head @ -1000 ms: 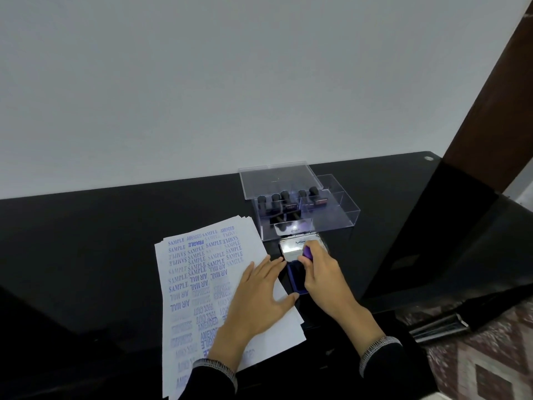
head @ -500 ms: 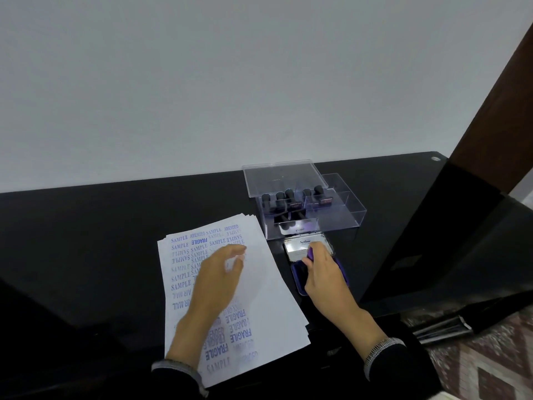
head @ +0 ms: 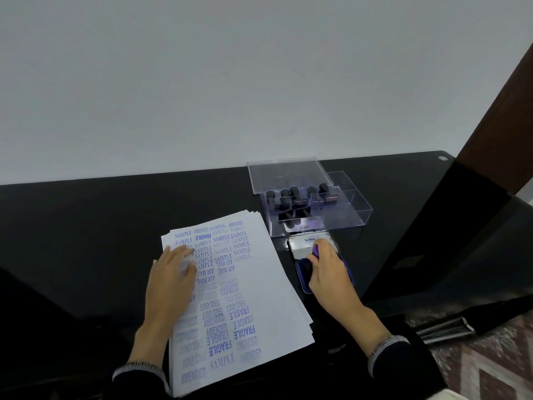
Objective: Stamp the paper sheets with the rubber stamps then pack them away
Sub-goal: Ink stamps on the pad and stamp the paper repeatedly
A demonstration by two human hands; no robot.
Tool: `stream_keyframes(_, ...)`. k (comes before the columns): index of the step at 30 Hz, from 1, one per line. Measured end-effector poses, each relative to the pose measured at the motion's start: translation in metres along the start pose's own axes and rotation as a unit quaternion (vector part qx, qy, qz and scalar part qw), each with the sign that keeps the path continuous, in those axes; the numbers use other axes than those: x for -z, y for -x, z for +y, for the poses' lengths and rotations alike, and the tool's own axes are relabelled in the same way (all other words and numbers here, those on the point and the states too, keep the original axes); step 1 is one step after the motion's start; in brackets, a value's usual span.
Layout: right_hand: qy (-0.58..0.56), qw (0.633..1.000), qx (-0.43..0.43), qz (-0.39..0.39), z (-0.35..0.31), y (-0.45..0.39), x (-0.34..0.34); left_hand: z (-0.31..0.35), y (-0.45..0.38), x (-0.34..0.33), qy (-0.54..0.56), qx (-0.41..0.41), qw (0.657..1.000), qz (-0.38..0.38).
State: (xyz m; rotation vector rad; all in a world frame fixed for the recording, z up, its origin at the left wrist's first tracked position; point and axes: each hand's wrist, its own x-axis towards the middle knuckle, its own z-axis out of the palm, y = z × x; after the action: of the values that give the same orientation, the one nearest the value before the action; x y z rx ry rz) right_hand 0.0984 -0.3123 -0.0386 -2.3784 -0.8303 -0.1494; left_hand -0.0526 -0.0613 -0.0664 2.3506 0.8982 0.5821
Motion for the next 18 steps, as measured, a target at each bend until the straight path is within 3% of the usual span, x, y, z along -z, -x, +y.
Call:
stream_keyframes(3, -0.083, 0.996, -0.026, -0.002, 0.0001, -0.0026, 0.0041, -0.0012, -0.0007, -0.0014, -0.023, -0.010, 1.000, -0.002)
stream_keyframes(18, -0.007, 1.000, 0.000, -0.005, -0.0046, -0.0020, 0.0042, -0.0028, -0.0009, -0.0022, -0.035, -0.016, 0.999, -0.002)
